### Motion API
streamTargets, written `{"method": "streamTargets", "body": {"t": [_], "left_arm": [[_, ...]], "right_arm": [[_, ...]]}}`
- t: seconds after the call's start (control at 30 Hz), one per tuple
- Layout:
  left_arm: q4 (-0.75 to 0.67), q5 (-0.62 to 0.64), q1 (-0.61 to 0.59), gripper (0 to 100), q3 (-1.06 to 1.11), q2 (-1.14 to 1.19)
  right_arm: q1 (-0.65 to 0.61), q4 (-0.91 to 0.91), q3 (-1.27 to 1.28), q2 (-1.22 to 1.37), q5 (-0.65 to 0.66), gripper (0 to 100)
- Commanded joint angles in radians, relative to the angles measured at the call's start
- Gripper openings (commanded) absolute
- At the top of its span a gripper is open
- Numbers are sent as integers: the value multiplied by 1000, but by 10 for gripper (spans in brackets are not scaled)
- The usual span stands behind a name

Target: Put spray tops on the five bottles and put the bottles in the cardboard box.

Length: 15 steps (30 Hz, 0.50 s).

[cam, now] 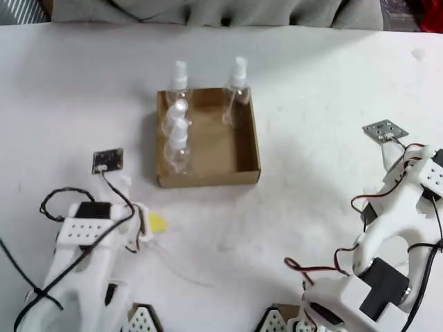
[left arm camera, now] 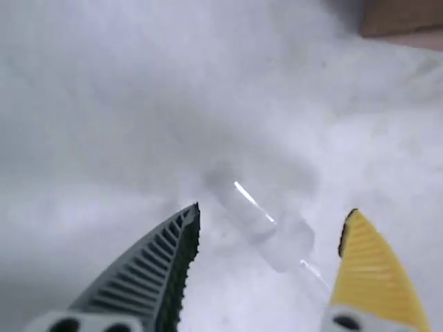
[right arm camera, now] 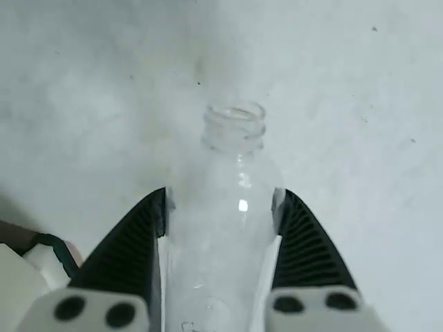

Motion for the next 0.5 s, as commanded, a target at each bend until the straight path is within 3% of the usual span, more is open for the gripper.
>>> {"method": "streamTargets", "body": {"t": [0.0, 0.23, 0.43, 0.47], "left_arm": [[-64, 34, 61, 301, -52, 58], [-107, 137, 176, 290, -83, 186], [-132, 137, 171, 21, -124, 265], [-144, 135, 171, 13, -124, 269]], "right_arm": [[-8, -18, -3, -41, -5, 15], [1, -18, -3, -41, -3, 15], [1, -18, -3, -41, -3, 15], [1, -18, -3, -41, -3, 15]]}}
